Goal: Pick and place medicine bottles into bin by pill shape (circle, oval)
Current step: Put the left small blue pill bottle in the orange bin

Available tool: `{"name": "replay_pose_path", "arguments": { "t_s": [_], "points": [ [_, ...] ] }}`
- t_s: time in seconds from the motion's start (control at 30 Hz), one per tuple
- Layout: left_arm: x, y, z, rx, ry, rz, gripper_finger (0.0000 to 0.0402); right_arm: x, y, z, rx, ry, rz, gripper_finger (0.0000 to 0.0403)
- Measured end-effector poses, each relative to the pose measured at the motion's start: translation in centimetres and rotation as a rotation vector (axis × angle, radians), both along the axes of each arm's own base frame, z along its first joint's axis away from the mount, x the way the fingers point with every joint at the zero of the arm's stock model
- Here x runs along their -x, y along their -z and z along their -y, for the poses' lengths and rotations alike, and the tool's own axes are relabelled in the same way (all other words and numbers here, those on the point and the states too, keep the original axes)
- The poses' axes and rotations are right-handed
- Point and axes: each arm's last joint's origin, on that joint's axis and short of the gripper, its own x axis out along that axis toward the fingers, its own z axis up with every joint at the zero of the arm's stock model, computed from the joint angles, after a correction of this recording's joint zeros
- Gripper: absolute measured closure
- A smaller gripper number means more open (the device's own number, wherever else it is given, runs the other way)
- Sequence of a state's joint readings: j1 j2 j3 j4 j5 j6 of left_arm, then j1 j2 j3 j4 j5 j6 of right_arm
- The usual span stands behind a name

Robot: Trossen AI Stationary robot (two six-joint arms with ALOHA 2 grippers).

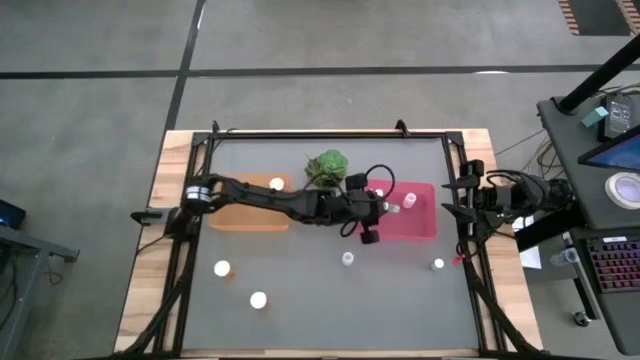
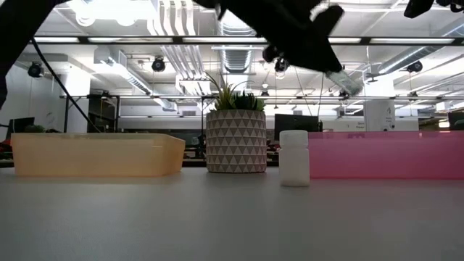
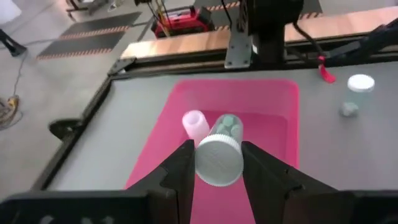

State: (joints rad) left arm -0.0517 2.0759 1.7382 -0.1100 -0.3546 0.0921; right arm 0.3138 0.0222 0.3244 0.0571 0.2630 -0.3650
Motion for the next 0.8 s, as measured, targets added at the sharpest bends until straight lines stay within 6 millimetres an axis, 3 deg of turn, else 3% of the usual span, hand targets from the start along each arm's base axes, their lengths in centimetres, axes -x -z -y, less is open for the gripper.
{"name": "replay_pose_path", "arguments": {
  "t_s": [0.33, 0.8],
  "points": [
    [-2.3, 5.5, -0.3, 0.054, -0.064, -0.002, 0.0304, -0.1, 0.1, 0.0, -0.002, -0.002, -0.012, 0.0209],
    [-2.9, 8.9, -1.0, 0.211, -0.166, 0.006, 0.0304, -0.1, 0.1, 0.0, -0.002, -0.002, -0.012, 0.0209]
  ]
}}
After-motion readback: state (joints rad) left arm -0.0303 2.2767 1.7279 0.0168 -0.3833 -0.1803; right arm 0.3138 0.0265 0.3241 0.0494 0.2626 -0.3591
